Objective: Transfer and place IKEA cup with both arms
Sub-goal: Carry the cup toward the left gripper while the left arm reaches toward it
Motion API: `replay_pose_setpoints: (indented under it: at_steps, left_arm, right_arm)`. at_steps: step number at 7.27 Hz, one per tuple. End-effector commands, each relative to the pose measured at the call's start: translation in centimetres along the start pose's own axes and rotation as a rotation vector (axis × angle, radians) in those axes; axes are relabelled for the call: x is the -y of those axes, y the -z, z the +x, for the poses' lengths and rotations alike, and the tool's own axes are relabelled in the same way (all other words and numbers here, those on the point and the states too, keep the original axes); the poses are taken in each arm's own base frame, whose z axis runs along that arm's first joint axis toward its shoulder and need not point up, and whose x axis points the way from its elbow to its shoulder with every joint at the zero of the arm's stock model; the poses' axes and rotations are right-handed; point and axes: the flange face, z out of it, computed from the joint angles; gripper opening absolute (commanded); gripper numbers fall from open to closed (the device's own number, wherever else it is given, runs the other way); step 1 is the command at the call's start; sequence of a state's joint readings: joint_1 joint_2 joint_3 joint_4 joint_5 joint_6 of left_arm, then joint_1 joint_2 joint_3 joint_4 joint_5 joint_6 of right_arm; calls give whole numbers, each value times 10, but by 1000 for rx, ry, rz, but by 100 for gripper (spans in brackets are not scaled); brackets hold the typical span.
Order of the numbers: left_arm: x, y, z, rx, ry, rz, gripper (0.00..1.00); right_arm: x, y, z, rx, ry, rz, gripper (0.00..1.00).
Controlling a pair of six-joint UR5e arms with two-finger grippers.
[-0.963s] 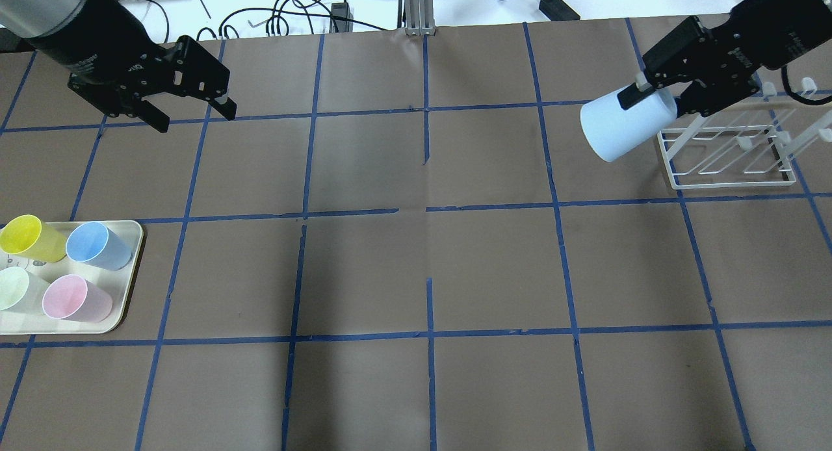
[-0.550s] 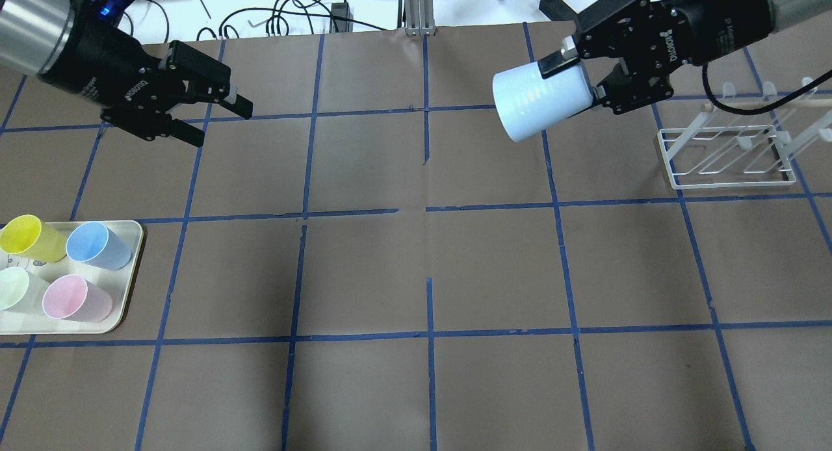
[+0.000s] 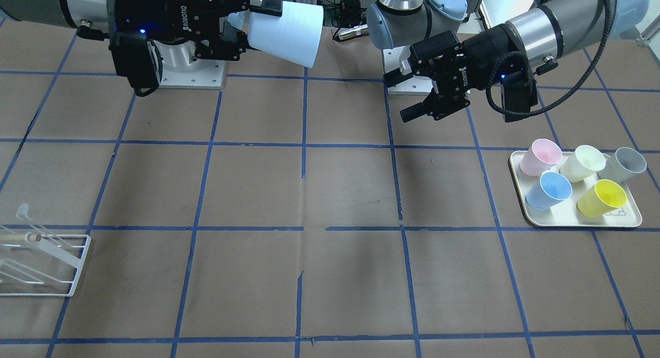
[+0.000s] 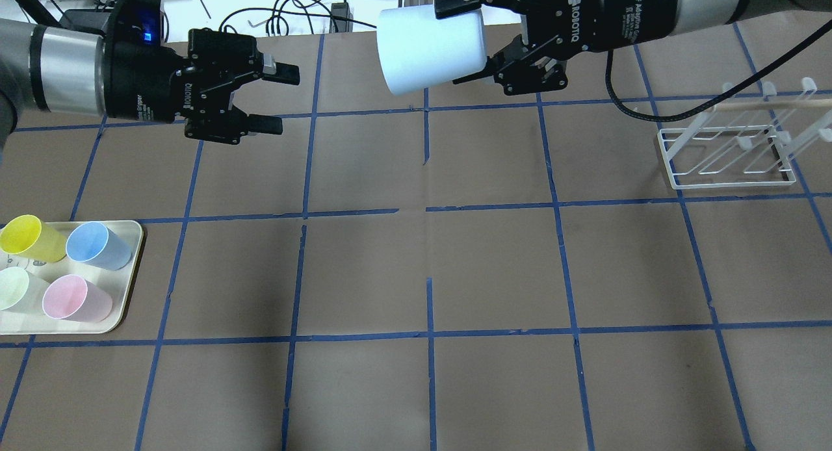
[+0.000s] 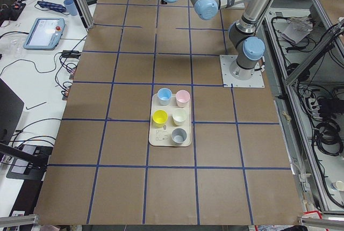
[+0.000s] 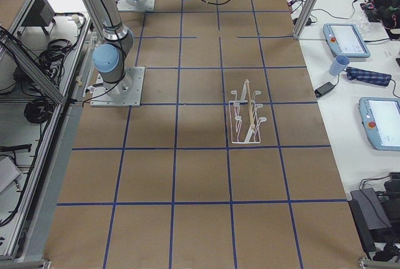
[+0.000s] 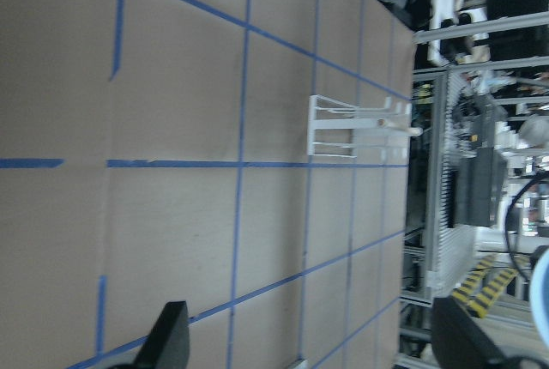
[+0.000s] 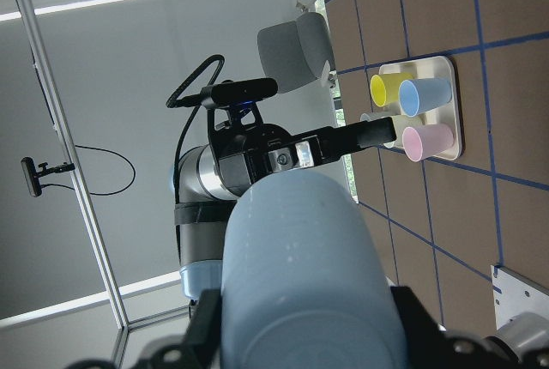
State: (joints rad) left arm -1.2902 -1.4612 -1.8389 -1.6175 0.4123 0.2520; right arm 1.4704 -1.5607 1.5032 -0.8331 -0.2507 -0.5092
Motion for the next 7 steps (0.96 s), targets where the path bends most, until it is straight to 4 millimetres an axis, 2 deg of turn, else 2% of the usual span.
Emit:
replay_pose_setpoints:
  at_steps: [1,4,5,7]
  left_arm:
    - [-8,-4,12,-197,54,39,100]
    - [-24,-37,9,-324,52,5,100]
    - [-31,-43,3,-358,57,6,100]
    - [-42,-49,8,-424,47,7,100]
  right_arm:
    - [-11,-11,-8,12,10,-12,33]
    - [-19,-16,-14,9,31,-19,33]
    - [-19,-16,-15,9,31,-19,33]
    - [-18,-19,-14,10,37,-23,33]
